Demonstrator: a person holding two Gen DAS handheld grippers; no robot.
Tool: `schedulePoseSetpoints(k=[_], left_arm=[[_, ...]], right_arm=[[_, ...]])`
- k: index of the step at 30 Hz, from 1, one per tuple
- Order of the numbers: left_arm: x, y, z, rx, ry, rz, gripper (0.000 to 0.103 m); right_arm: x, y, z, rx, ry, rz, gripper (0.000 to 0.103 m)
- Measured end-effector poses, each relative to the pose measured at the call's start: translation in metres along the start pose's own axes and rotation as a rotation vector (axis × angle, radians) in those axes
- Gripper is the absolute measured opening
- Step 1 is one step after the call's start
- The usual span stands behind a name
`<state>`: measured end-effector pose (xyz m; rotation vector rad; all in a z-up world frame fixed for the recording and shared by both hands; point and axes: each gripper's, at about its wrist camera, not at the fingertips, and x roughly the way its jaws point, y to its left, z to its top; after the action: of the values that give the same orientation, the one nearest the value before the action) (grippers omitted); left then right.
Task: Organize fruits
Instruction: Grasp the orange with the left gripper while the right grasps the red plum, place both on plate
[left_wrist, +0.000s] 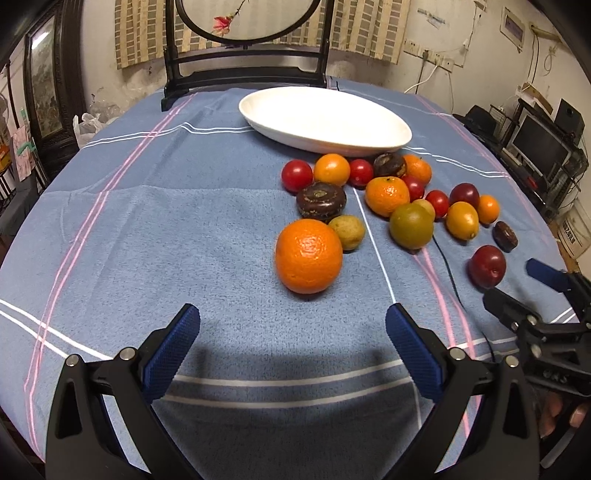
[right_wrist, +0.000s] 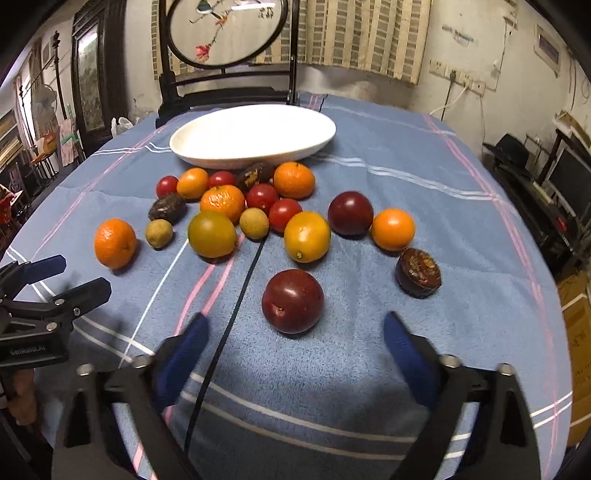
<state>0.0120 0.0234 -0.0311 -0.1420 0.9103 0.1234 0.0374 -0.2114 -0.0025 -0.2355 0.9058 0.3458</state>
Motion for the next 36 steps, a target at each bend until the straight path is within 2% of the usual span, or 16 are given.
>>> schedulePoseSetpoints(k=[2, 4, 7, 10, 13, 17, 19, 22, 23, 24, 30, 36], left_arm=[[0.003, 0.000, 0.002, 0.000, 0.005, -0.003, 0.098], [0.006, 0.000, 0.004, -0.001, 0.014, -0.001, 0.098], [0.009, -0.001, 0.006, 0.004, 0.020, -0.001, 0.098], [0.011, -0.003, 0.010, 0.016, 0.018, 0.009, 0.098], [0.016, -0.002, 0.013, 0.017, 0.031, 0.012, 0.098], [0.021, -0.007, 0.020, 0.055, 0.019, 0.035, 0.095], [0.028, -0.010, 0.024, 0.082, 0.030, 0.041, 0.079], [0.040, -0.010, 0.028, 0.088, 0.075, 0.012, 0.062], [0.040, -0.009, 0.031, 0.082, 0.064, 0.002, 0.057], [0.040, -0.008, 0.033, 0.080, 0.060, -0.013, 0.039], [0.033, 0.000, 0.042, 0.060, 0.066, -0.081, 0.039], [0.007, -0.005, 0.088, 0.096, -0.016, -0.094, 0.039]], right_arm=[[0.009, -0.003, 0.001, 0.024, 0.034, 0.020, 0.062], [0.018, -0.007, 0.002, 0.049, 0.071, 0.038, 0.057], [0.024, -0.007, 0.004, 0.056, 0.072, 0.037, 0.049], [0.027, -0.006, 0.006, 0.057, 0.072, 0.044, 0.048], [0.030, -0.003, 0.009, 0.047, 0.065, 0.056, 0.039], [0.027, -0.010, 0.007, 0.080, 0.060, 0.095, 0.038], [0.024, -0.015, 0.004, 0.099, 0.054, 0.133, 0.038], [0.019, -0.021, -0.003, 0.112, 0.051, 0.165, 0.038], [0.017, -0.022, -0.005, 0.112, 0.049, 0.166, 0.038], [0.016, -0.025, -0.007, 0.115, 0.047, 0.169, 0.038], [0.005, -0.036, -0.006, 0.136, 0.021, 0.184, 0.038], [-0.018, -0.031, 0.034, 0.086, -0.070, 0.202, 0.039]])
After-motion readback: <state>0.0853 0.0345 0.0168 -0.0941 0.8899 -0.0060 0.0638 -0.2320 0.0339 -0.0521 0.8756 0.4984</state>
